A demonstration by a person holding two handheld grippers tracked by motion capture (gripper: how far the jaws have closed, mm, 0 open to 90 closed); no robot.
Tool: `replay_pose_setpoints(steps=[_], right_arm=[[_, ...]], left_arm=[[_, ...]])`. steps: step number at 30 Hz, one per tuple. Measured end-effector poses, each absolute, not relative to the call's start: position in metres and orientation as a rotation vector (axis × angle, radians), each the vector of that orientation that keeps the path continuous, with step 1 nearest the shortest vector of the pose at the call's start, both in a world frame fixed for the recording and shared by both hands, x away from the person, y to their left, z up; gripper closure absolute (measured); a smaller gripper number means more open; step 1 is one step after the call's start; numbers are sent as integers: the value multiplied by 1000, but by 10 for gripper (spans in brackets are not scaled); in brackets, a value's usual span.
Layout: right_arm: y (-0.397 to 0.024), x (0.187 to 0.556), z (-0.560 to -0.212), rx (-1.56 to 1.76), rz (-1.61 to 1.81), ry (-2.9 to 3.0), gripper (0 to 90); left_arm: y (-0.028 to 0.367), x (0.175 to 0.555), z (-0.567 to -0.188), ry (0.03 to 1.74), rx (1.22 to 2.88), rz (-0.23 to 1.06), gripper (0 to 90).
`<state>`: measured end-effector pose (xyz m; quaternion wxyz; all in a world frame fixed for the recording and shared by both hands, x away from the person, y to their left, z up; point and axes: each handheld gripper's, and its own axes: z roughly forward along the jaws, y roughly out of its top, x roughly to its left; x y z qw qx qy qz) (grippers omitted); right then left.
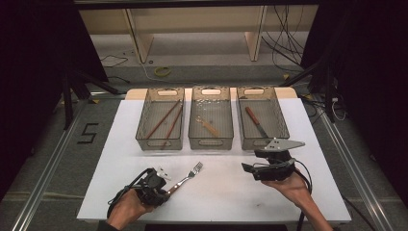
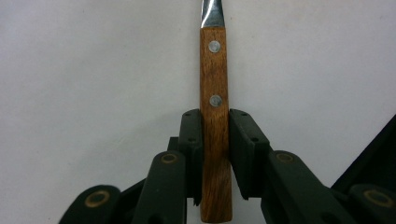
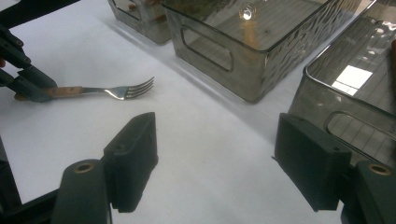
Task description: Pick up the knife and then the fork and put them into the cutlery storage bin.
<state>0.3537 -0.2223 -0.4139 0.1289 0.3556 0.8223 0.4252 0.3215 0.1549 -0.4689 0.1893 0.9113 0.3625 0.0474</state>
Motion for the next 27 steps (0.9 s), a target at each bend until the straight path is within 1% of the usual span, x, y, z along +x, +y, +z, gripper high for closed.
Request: replay_pose_setpoints(steps=[12,18,23,27], right_arm=[[-220,352,-413,1001,1254,2397,310],[-216,350,-412,970,1268,2408,310],[-205,345,-408,883,1294,2438,309],[-187,338,-406,753,1304,2497,309]], left_arm=[[155,321,-469,949,2559,152,756],[154,321,-461,912,2539,148,756],[144,319,-456,833,2553,128,756],[130,319,-450,759,2563,112,756]])
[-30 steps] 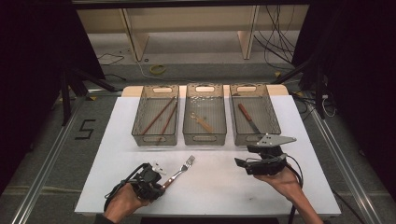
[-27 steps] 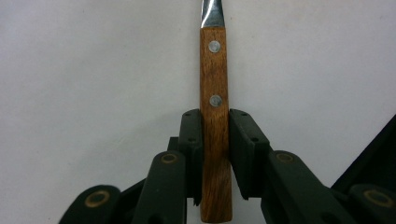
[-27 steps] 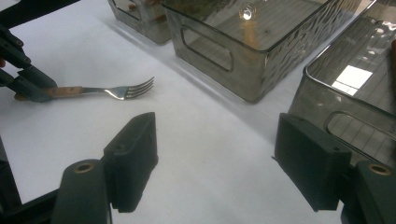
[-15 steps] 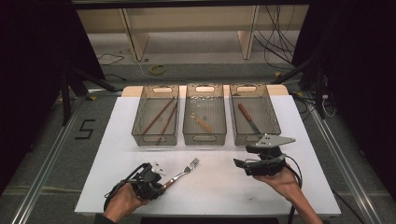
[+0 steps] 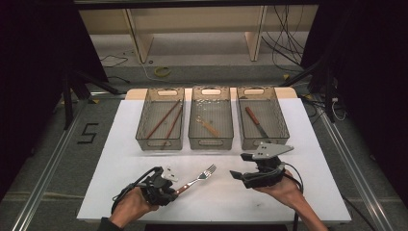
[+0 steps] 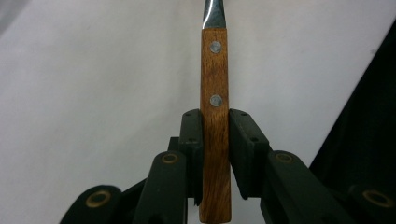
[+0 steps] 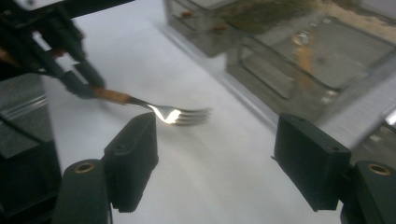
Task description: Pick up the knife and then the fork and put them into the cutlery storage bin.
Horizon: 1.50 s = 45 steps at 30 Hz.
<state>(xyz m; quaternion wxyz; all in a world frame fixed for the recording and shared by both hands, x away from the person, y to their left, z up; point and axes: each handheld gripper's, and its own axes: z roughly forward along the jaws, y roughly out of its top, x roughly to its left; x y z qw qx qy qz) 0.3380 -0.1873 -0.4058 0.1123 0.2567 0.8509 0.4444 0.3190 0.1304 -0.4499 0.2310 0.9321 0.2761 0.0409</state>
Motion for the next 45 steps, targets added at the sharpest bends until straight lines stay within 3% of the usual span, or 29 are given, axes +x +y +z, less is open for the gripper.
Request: replay_pose_setpoints(steps=[9,24,45], right_arm=[[-146,321,-409,468,1241,2663,314],[-116,321,-435,257,1006,2838,393],[-104,314,-450,59,884,2927,674]], left_arm=[[98,319,-444,606,2600,71,755],[78,312,-438,472,2610,34,755],[70,304,-432,376,2644,9,755]])
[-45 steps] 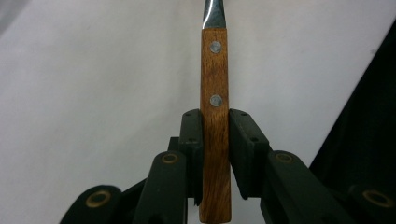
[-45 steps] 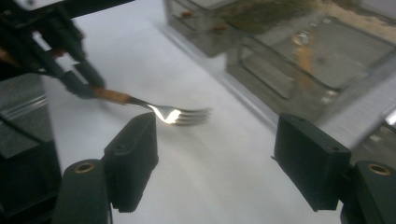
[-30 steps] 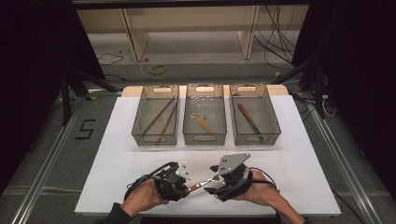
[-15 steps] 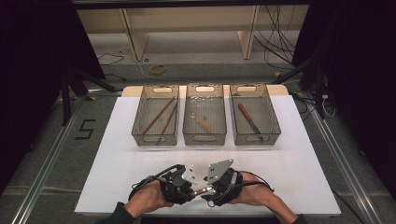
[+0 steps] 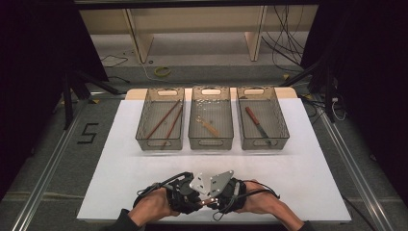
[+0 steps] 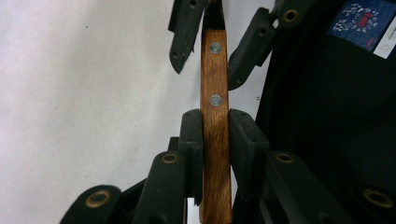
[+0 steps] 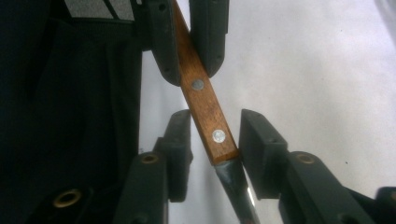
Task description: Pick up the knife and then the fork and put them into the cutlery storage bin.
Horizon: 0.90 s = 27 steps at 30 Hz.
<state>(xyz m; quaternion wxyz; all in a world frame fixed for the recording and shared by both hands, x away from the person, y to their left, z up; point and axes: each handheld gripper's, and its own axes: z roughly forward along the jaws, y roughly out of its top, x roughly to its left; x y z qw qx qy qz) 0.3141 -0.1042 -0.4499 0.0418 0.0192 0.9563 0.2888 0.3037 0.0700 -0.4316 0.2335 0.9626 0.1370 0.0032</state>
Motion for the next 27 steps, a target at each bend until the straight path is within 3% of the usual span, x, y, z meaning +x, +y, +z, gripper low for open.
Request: replay_pose_setpoints(steps=[14,21,27], right_arm=[[-104,308,-453,-78,855,2944,780],[-113,313,-447,-25,843,2930,781],[-127,325,-443,90,840,2884,781]], left_arm=[[74,303,-430,342,2594,7,709],[88,314,-424,463,2496,54,398],[107,327,-423,597,2357,131,307]])
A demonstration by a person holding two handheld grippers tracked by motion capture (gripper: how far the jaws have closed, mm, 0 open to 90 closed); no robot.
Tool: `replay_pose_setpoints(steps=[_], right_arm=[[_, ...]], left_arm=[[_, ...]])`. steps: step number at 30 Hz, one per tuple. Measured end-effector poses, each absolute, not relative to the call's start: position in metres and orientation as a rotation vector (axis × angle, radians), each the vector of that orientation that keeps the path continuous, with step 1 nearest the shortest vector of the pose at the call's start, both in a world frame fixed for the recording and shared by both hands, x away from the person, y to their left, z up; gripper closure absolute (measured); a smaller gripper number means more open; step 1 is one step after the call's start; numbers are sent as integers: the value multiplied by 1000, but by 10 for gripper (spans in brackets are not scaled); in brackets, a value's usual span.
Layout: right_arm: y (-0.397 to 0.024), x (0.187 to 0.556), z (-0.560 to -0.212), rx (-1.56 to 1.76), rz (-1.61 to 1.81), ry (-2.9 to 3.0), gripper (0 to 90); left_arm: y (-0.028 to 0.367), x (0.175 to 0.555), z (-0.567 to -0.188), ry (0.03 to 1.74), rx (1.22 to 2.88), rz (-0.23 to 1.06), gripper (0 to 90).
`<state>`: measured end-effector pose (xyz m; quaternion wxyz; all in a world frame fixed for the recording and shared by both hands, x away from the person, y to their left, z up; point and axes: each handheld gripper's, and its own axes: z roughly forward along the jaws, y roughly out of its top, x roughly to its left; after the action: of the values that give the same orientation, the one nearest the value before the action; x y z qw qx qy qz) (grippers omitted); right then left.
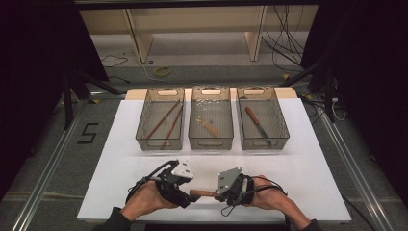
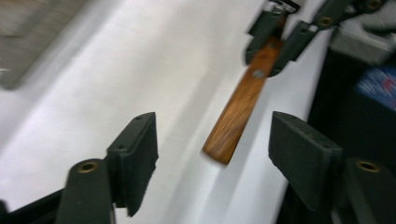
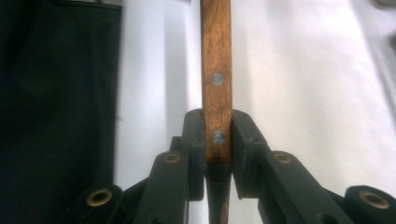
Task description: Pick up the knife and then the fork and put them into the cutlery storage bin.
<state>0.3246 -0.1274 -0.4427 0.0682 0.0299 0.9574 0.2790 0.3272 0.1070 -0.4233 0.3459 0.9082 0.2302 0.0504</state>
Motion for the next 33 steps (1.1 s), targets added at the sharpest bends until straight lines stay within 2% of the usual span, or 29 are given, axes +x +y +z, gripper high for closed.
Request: replay_pose_setpoints(steps=[7,17,33], right_arm=[[-147,342,-436,252,842,2819,781],[-177,369,-418,516,936,2702,780],[-209,415,-382,800,1025,2564,780]], left_arm=[[124,335,-426,701,2221,182,251],[143,338,-435,786,2099,196,219],[170,339,-451,899,2010,223,216]])
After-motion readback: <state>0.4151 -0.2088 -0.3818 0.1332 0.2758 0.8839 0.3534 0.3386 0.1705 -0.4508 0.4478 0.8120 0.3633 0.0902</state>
